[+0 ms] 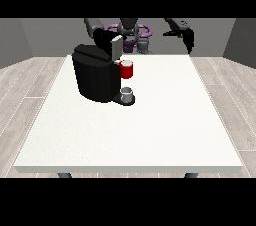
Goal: Insert the coffee pod into the coffee machine and close the lid
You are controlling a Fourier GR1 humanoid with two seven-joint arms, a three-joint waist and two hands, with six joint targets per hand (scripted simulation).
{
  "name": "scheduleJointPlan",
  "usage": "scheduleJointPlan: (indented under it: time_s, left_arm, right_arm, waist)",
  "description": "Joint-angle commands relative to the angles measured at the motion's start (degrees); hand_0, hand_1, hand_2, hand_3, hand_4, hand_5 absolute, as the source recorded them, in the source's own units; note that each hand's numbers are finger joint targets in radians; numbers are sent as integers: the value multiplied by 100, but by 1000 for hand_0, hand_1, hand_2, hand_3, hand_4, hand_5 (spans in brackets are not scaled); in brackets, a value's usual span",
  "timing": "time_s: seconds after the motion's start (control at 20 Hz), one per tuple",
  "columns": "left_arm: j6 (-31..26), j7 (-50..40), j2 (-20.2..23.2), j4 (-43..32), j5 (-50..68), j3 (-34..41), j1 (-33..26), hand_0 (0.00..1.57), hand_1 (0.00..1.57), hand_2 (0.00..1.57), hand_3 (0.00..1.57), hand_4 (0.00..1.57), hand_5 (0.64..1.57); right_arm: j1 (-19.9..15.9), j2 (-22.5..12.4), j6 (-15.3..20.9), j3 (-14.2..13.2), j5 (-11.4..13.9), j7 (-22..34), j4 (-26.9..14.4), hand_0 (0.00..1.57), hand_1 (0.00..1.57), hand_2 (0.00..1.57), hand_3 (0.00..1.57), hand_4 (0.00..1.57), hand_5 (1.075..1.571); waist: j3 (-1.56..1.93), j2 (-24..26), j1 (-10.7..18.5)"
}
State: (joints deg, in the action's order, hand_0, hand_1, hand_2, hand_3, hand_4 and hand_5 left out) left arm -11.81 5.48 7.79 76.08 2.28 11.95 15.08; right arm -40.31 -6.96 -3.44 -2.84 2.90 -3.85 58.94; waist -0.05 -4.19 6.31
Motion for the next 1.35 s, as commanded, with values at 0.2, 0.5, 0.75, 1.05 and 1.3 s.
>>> scheduleJointPlan:
  time_s: [0.2,0.5,0.75,1.05,1.3]
  left_arm:
    - [-25,160,68,-147,81,3,25,0,0,0,0,181,1571]
    - [-36,246,49,-80,19,-161,107,0,0,0,0,121,1571]
    - [310,98,-623,430,-181,-735,-244,0,0,0,0,165,1571]
    - [238,408,-490,271,-176,-638,-667,0,0,0,0,192,1571]
    - [191,403,-172,-158,70,-148,-672,0,0,0,0,192,1571]
  right_arm:
    - [-368,159,135,271,418,4,-81,0,0,0,0,173,1571]
    - [-523,499,496,446,708,84,-128,0,0,0,0,142,1571]
    - [-324,420,169,379,595,-275,-280,0,0,0,0,30,1571]
    - [599,687,-91,783,2,-688,303,0,0,0,0,275,1571]
    - [1708,693,127,1147,-683,-742,794,0,0,0,0,157,1571]
  waist:
    - [4,-23,83]
    - [4,102,85]
    - [6,327,246]
    - [6,822,-113]
    - [5,1063,-661]
